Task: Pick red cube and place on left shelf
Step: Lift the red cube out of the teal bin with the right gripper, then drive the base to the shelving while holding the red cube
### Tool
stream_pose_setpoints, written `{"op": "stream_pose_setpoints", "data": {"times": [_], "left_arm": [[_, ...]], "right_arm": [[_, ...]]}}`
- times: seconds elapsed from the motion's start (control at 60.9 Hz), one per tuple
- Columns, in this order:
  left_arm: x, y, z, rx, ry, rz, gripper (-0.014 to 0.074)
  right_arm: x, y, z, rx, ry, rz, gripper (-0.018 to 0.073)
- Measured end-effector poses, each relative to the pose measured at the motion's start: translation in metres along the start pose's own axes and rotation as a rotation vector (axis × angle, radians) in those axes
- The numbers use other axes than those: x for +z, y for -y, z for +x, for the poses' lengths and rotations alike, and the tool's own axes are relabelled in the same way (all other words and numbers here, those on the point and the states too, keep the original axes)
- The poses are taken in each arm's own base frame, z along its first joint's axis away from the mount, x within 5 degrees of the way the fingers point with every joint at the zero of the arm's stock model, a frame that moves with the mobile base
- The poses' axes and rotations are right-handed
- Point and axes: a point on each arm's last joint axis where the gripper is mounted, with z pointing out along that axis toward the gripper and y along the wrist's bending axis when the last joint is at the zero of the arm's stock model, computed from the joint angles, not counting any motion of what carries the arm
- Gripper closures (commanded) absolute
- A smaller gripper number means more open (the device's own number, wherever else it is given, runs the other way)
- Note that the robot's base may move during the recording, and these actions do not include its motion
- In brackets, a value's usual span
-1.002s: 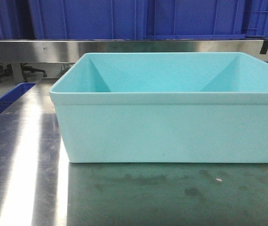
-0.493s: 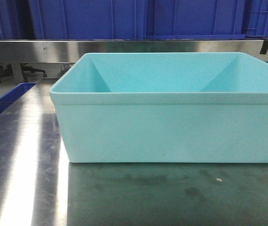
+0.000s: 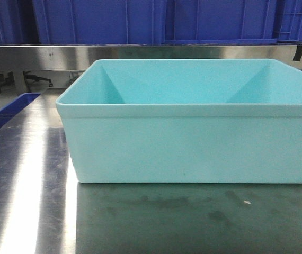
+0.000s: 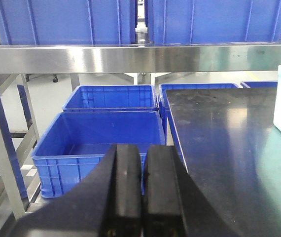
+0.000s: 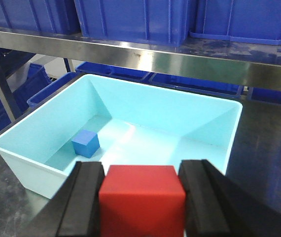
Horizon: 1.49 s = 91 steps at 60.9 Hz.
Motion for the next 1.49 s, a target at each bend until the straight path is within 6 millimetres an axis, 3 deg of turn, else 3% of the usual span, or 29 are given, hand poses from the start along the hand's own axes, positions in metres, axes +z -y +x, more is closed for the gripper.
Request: {"op": "stream_pose_setpoints", "data": {"times": [1.494], "left_arm": [[0.0,0.0,0.0,0.0,0.0,0.0,0.0495]], "right_arm": [[0.0,0.0,0.0,0.0,0.0,0.0,0.0386]]}}
